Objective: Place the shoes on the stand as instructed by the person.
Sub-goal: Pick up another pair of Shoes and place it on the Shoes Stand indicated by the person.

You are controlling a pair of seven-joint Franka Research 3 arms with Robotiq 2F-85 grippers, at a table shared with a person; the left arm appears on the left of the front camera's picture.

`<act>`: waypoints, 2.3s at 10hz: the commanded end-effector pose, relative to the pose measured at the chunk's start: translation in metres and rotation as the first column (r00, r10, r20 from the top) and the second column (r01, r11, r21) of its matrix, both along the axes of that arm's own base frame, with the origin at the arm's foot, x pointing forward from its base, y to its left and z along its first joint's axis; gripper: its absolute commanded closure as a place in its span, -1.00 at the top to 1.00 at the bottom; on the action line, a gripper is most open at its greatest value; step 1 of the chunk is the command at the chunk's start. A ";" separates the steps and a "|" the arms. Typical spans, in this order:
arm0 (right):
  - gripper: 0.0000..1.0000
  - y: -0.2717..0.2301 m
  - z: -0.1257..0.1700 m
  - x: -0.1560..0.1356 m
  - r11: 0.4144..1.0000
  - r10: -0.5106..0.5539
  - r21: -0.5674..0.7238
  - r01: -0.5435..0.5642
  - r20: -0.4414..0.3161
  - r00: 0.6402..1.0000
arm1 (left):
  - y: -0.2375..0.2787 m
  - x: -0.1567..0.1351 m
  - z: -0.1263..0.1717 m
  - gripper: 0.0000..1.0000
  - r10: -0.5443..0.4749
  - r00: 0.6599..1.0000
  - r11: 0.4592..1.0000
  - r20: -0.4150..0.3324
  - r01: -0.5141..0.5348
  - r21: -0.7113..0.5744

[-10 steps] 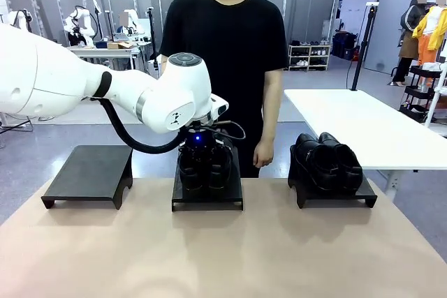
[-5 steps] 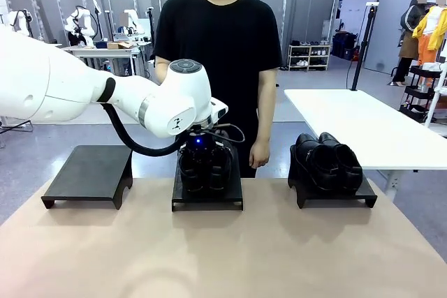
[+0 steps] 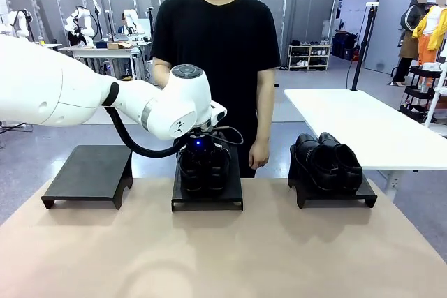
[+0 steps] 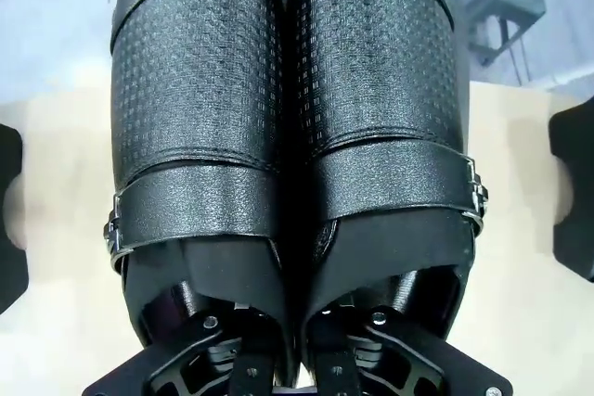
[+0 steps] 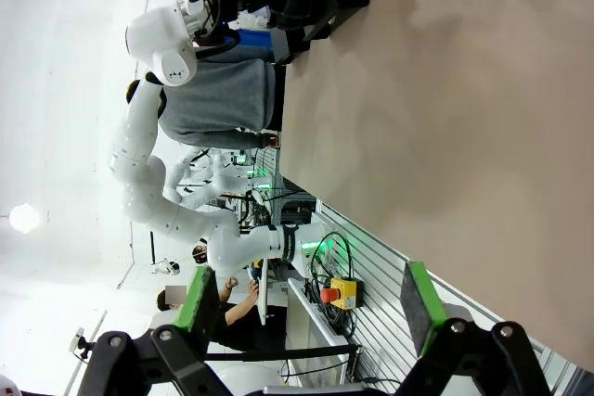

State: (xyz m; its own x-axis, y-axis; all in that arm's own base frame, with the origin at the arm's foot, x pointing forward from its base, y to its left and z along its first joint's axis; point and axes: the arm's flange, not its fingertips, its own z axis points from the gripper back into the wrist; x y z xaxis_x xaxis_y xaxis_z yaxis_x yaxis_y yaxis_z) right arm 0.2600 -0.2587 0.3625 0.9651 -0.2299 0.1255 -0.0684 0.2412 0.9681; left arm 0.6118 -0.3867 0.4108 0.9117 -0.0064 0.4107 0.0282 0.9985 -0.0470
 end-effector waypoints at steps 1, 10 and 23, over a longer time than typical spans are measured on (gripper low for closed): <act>1.00 0.000 0.003 -0.002 1.000 0.004 -0.004 -0.004 -0.008 1.000 | -0.001 0.007 0.000 -0.83 -0.001 1.000 1.000 0.019 0.001 0.000; 1.00 0.000 0.003 -0.002 1.000 0.004 -0.004 -0.004 -0.008 1.000 | -0.002 -0.006 0.007 1.00 -0.008 1.000 1.000 -0.004 0.008 -0.009; 1.00 0.000 0.003 -0.002 1.000 0.004 -0.004 -0.004 -0.008 1.000 | -0.004 -0.011 0.019 1.00 -0.008 1.000 1.000 0.015 0.008 -0.012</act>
State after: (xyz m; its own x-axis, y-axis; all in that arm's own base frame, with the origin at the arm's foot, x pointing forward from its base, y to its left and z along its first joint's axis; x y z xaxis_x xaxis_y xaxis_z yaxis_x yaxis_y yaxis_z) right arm 0.2601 -0.2586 0.3625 0.9652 -0.2296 0.1255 -0.0685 0.2412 0.9681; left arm 0.5988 -0.3910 0.4291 0.9061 -0.0122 0.4229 0.0399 0.9976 -0.0567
